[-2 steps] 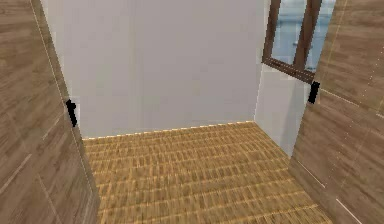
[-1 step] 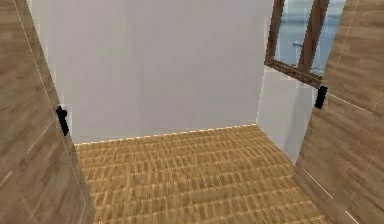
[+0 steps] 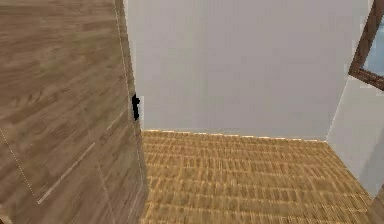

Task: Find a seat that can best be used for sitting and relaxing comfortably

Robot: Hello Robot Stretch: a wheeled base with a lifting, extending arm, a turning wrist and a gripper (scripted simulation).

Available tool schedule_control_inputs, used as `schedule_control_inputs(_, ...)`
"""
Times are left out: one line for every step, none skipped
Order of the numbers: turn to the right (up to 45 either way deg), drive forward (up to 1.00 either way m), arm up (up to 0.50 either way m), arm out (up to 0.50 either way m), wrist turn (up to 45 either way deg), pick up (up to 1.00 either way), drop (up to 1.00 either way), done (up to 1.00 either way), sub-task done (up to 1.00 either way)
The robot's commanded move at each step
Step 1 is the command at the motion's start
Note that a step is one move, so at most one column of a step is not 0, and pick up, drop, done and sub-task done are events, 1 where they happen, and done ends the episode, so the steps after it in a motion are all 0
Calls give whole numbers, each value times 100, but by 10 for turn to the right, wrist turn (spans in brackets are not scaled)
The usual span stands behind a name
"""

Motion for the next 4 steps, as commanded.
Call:
schedule_control_inputs(0, 100, 0, 0, 0, 0, 0, 0, 0)
schedule_control_inputs(0, 40, 0, 0, 0, 0, 0, 0, 0)
schedule_control_inputs(-450, 0, 0, 0, 0, 0, 0, 0, 0)
schedule_control_inputs(-180, 0, 0, 0, 0, 0, 0, 0, 0)
